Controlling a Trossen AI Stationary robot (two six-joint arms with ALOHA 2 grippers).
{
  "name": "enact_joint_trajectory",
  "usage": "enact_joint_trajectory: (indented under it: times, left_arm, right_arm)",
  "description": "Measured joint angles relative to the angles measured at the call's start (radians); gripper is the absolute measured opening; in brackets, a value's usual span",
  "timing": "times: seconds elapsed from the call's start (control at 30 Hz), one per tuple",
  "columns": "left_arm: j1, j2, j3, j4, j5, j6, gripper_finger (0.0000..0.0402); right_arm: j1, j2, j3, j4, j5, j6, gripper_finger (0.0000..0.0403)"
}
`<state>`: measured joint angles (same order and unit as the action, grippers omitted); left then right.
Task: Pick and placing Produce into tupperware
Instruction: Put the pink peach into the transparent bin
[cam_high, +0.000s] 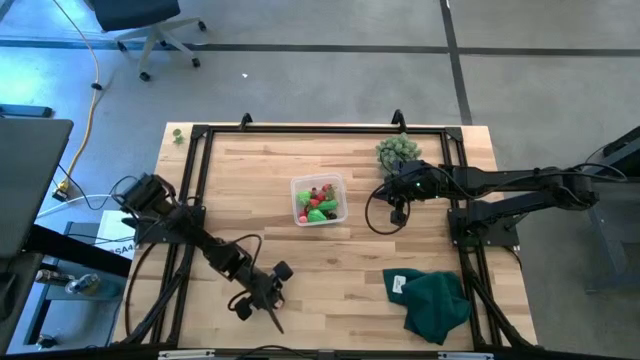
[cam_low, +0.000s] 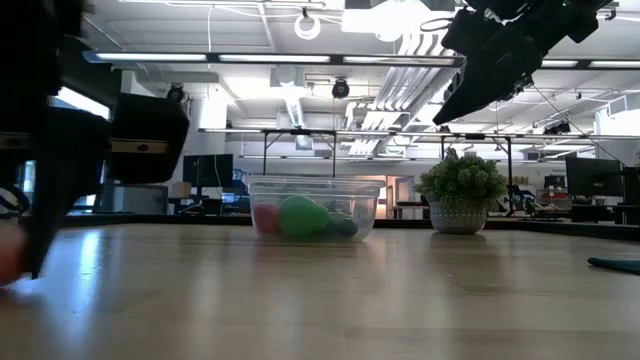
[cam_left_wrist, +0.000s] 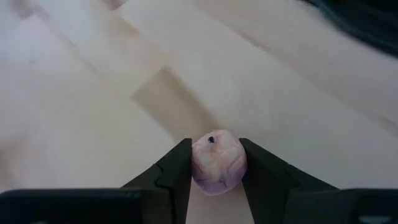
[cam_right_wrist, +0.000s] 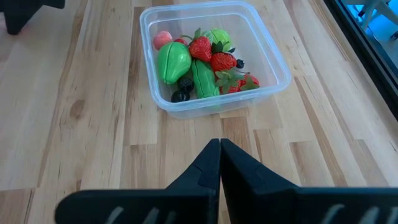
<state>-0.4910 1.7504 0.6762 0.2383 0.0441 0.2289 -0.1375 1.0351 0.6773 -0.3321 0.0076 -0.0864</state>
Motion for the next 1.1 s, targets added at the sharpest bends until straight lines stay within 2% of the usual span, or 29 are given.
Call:
enact_joint_trajectory:
  times: [0.27,0.6,0.77,1.1]
  left_arm:
    - [0.127,-0.015,0.000,0.006,-0.003,0.066,0.0117]
    - [0.374,-0.096,0.045,-0.007,0.023,0.217,0.0117]
    - [0.480,-0.155,0.138,-0.057,0.094,0.299,0.0117]
    - [0.625,-0.165,0.444,-0.338,0.095,0.419,0.0117]
  right_arm:
    - [0.000,0.000,0.000,0.000,0.000,0.000,0.0002]
    - [0.000,0.000,0.000,0.000,0.000,0.000,0.0002]
    - [0.000,0.000,0.000,0.000,0.000,0.000,0.0002]
    - [0.000,0.000,0.000,0.000,0.000,0.000,0.0002]
